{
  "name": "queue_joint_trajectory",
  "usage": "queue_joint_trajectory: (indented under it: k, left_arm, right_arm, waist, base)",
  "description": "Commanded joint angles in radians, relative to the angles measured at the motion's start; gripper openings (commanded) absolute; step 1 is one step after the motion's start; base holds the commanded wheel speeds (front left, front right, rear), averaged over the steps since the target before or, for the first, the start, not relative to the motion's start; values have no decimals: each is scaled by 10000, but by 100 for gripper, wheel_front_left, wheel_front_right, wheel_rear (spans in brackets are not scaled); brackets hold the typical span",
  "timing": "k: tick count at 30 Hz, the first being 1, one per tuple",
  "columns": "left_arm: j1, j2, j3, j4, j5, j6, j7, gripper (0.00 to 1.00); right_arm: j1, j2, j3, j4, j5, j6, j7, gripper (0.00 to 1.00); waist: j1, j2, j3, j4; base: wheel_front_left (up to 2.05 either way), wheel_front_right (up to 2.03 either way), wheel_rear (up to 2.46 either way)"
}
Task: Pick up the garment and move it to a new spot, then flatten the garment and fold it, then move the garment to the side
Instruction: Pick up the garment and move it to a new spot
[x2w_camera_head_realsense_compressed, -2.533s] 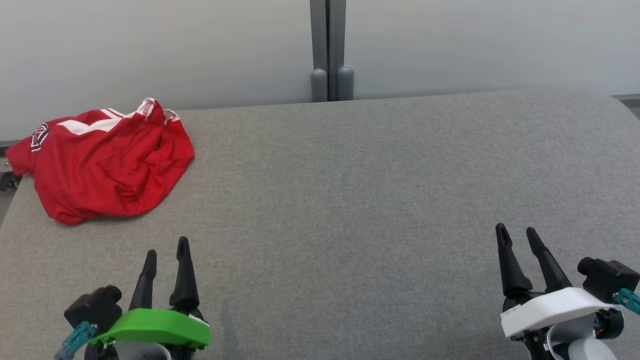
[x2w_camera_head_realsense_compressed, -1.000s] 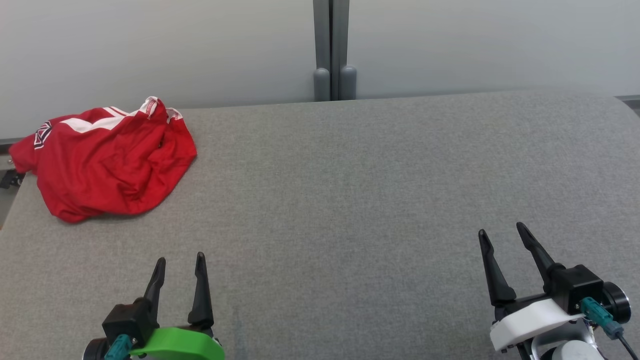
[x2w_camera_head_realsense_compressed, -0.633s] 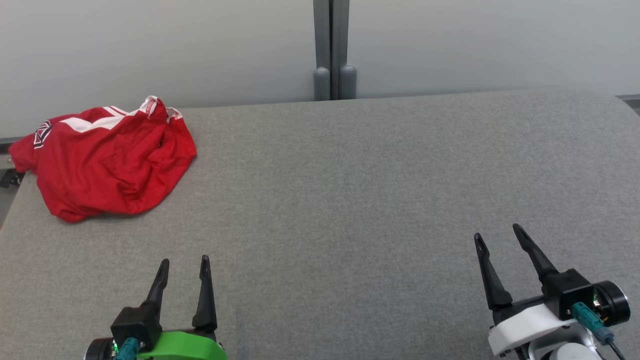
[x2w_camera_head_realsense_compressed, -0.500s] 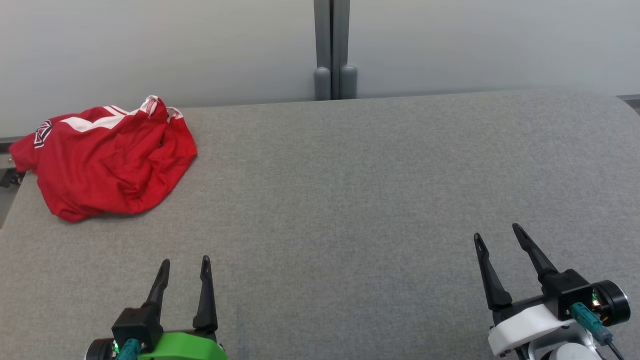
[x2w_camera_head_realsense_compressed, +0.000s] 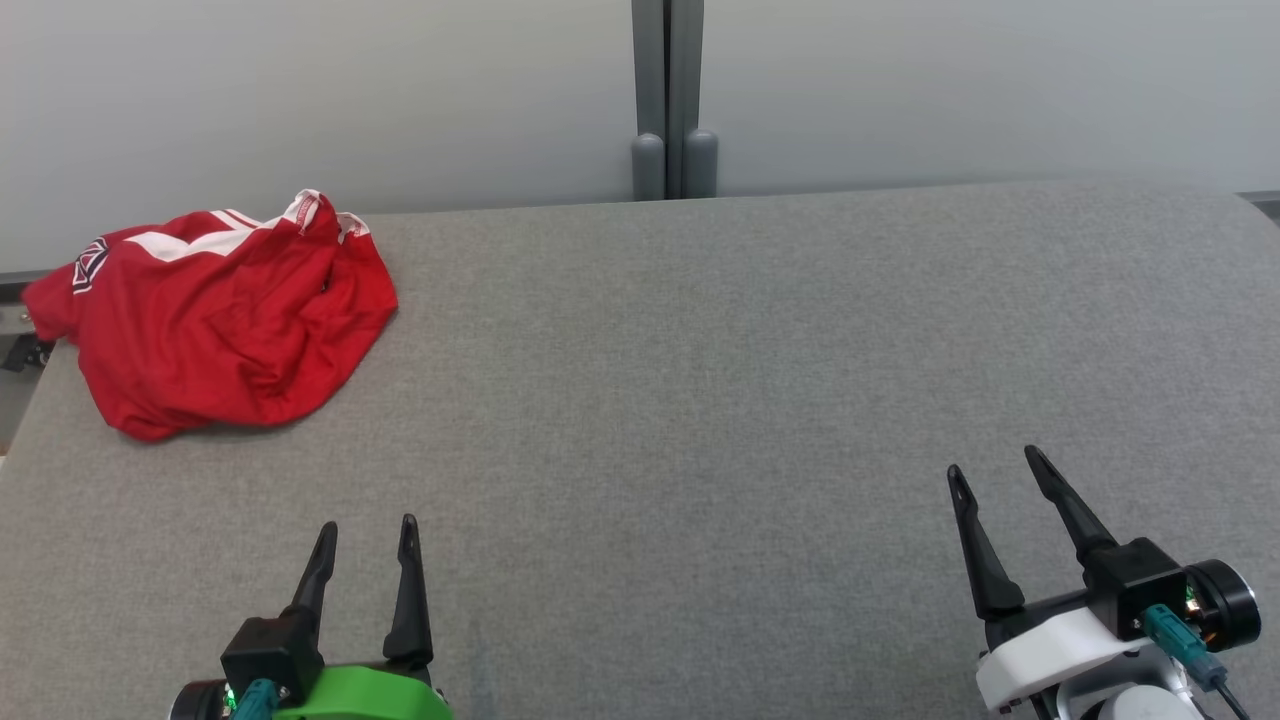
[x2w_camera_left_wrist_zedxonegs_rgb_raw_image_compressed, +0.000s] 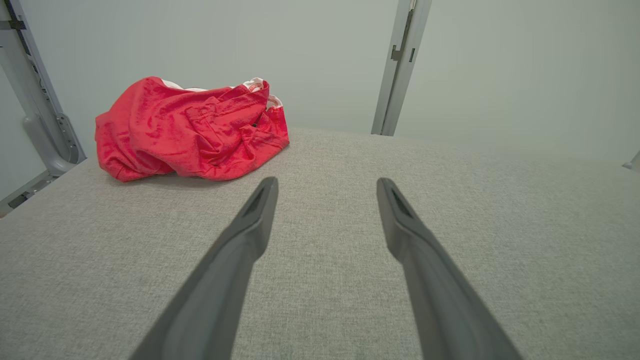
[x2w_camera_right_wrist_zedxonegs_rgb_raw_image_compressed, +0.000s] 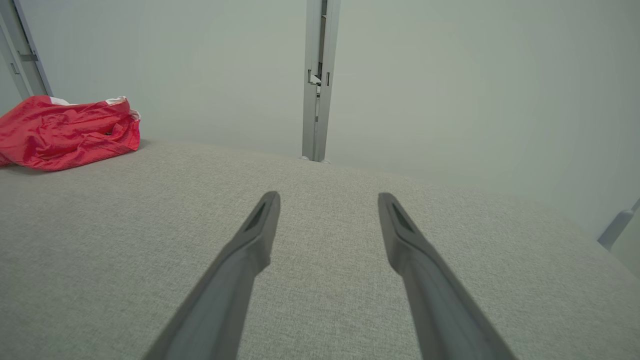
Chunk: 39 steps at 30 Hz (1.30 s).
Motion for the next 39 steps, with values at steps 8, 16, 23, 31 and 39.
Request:
queue_joint_trajectory:
  k: [8,16,23,31,39]
  left_arm:
    - [-122,68,-150,39,47,-46,-7,100]
    - [-150,65,-22,-46,117,-10,-7,100]
    - [-30,64,276,-91,164,-40,-7,100]
    - [134,62,493,-129,166,-73,-5,100]
    - [117,59,773,-207,-126,20,-5,100]
  right_arm:
    - [244,-48,-215,-29,75,1,-49,100]
    - [75,-45,-242,-52,114,-3,-49,100]
    - [1,-46,-111,-2,174,-4,-49,100]
    - [-106,-48,41,67,268,-4,-49,100]
    - [-147,-54,59,34,292,-4,-49,100]
  waist:
    - [0,0,0,703]
    - [0,0,92,2678]
    - [0,0,111,3981]
    - [0,0,105,4601]
    - [0,0,200,4516]
  base:
    - [0,0,0]
    - [0,0,0]
    - [0,0,0]
    - [0,0,0]
    - [0,0,0]
